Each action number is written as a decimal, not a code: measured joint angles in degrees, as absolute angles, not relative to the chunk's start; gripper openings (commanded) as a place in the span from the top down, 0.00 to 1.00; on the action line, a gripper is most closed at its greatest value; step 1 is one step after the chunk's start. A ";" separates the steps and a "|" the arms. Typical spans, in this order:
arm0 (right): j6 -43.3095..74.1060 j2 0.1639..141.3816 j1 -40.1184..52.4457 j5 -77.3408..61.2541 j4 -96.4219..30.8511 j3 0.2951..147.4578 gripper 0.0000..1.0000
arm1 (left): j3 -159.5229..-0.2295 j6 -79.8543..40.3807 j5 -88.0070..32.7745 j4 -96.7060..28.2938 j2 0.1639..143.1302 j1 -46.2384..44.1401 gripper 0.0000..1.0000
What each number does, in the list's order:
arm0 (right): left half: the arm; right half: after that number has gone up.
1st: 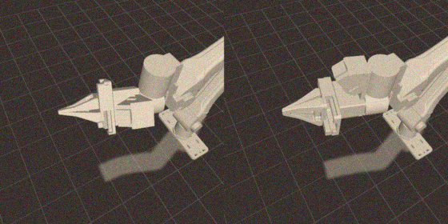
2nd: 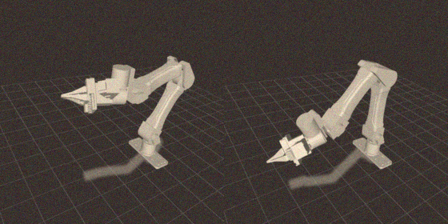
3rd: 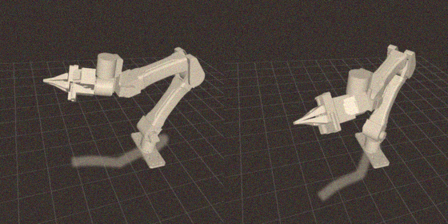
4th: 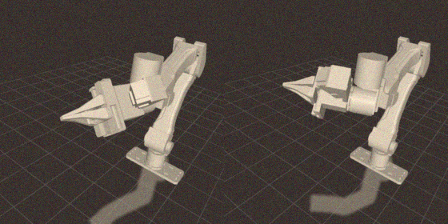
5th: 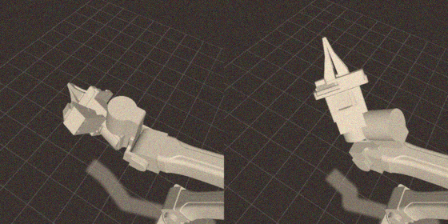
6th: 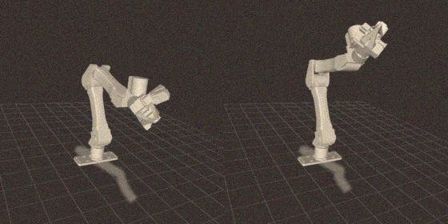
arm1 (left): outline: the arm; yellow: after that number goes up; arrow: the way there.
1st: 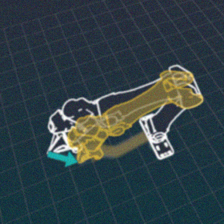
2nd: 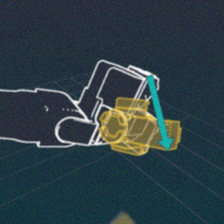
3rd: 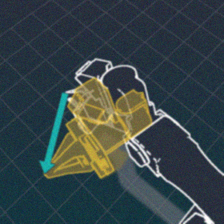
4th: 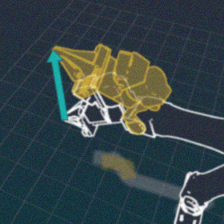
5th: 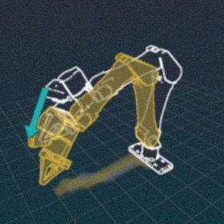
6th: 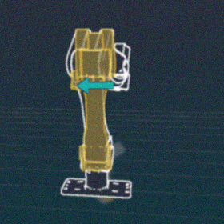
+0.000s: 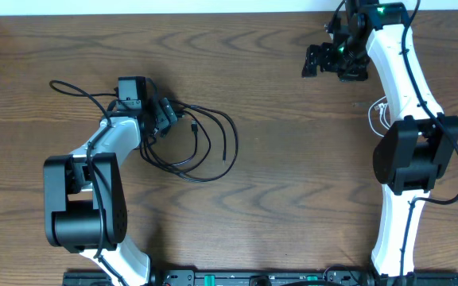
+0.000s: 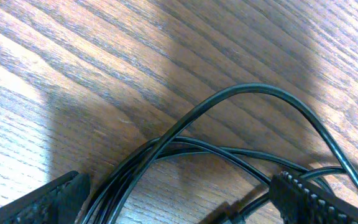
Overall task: Untangle cables
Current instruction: 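Move the right gripper up and left away from the white cable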
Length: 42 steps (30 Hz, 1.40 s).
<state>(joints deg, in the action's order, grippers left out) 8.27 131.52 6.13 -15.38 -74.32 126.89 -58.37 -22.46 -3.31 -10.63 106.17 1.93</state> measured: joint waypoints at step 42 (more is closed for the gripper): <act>8.27 131.52 10.17 -15.18 -76.86 125.12 0.01 | -58.37 -22.46 -3.31 -10.61 106.17 1.93 0.02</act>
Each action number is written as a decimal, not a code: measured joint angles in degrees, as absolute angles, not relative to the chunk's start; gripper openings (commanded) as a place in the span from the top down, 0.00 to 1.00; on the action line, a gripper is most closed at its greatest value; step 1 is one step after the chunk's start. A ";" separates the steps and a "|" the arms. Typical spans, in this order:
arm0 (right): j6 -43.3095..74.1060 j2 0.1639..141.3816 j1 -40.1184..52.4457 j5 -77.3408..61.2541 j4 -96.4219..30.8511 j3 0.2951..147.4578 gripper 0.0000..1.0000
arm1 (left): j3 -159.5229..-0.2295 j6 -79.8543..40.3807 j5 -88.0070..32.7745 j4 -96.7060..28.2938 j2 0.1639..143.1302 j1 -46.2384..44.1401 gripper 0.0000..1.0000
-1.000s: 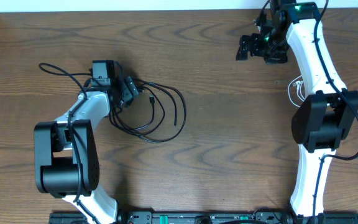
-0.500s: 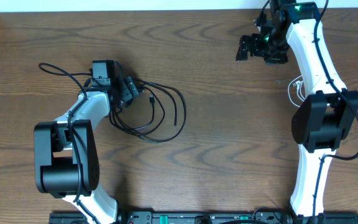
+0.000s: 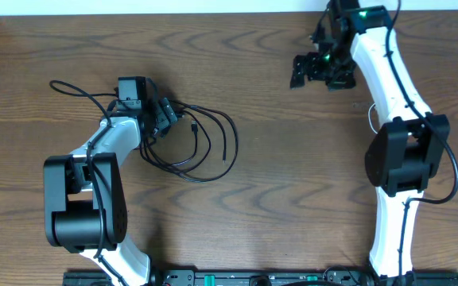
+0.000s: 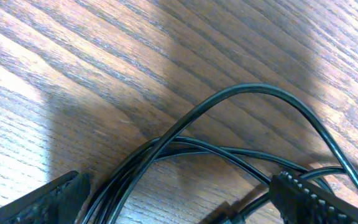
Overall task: Untangle cables
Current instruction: 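Move the right gripper up and left away from the white cable, then lower the right gripper onto the black cable bundle and grasp one cable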
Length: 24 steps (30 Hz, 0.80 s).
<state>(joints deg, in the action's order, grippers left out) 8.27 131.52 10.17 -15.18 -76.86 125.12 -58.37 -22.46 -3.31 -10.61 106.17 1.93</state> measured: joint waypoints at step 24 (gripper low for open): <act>8.36 131.52 17.67 -15.25 -68.93 122.93 0.99 | -56.53 -22.68 -10.70 -14.04 103.02 2.68 0.92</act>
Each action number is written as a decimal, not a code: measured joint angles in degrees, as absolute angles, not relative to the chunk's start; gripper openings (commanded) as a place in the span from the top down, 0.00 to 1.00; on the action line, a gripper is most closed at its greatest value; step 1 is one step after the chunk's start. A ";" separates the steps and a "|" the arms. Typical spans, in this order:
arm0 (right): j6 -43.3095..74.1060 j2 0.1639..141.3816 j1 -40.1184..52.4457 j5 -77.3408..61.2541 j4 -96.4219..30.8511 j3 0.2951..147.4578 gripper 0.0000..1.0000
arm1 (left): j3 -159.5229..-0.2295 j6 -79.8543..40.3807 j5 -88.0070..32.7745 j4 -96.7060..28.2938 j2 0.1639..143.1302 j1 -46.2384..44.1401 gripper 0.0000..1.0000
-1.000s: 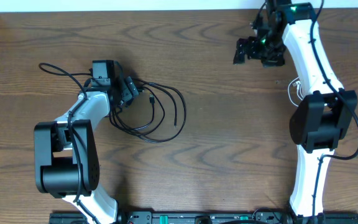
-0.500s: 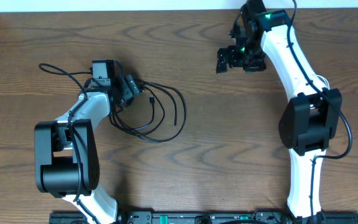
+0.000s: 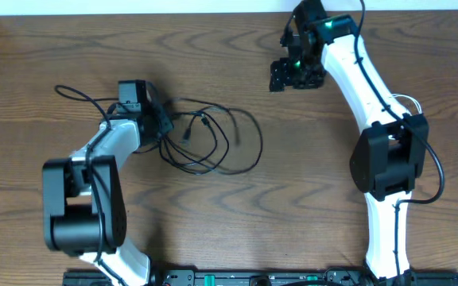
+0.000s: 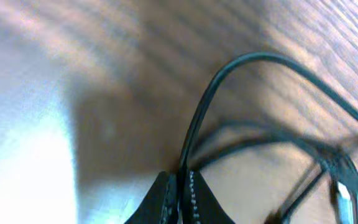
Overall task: Untangle cables
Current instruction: 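Lower the right gripper onto the black cable bundle and grasp one cable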
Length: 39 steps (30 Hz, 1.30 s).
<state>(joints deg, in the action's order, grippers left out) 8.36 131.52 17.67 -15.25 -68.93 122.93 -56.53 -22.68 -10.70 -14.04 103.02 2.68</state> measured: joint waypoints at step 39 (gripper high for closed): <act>-42.15 137.60 34.15 -44.25 -80.31 122.19 0.27 | -56.10 -19.70 -19.14 -16.82 92.36 5.45 0.93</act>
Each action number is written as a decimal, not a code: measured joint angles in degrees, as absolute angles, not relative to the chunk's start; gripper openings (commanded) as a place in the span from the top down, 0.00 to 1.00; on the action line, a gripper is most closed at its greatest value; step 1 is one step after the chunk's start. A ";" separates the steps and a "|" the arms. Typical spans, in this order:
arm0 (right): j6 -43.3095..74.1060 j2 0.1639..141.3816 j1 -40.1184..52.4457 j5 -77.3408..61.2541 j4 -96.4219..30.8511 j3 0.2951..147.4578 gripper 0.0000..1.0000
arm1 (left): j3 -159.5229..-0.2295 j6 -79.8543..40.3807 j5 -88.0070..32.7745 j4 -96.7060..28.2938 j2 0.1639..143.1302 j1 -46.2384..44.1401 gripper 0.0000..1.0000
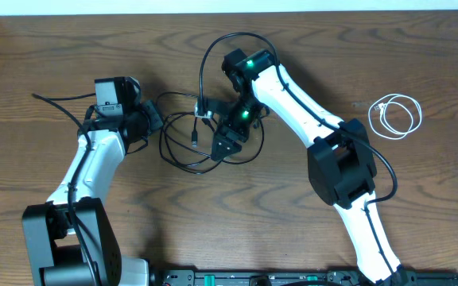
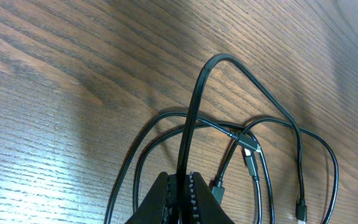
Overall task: Untangle cables
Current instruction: 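Lower the right gripper onto the black cable bundle and grasp one cable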
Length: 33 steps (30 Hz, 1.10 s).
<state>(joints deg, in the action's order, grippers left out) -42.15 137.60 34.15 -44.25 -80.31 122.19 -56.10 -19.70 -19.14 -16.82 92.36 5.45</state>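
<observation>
Several black cables (image 1: 205, 147) lie in a loose tangle on the wooden table, left of centre. My left gripper (image 1: 148, 123) is at the tangle's left edge. In the left wrist view it (image 2: 182, 186) is shut on one black cable (image 2: 194, 118), which arches up and away over the other loops. Connector ends (image 2: 248, 149) lie among the loops. My right gripper (image 1: 223, 145) reaches in from the back and sits low over the tangle's right part; its jaws are too dark against the cables to read.
A small coil of white cable (image 1: 396, 115) lies at the right side of the table (image 1: 308, 230). A thin black lead (image 1: 213, 44) arcs above the right arm's wrist. One black cable end (image 1: 50, 99) trails left past the left arm.
My right gripper has come from the back of the table down onto the right part of the tangle. The left gripper, still shut on its cable, sits further left, and the loops have shifted.
At first my left gripper stood open around the cables and the right arm was at the far back right. The right arm then moved leftward. Later the left gripper was shut on one cable and the tangle had spread. Now both grippers are at the tangle.
</observation>
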 measured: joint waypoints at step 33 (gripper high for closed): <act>-51.62 146.26 34.00 -47.57 -81.12 119.52 0.99 | -56.10 -19.92 -17.69 -16.99 92.38 5.48 0.92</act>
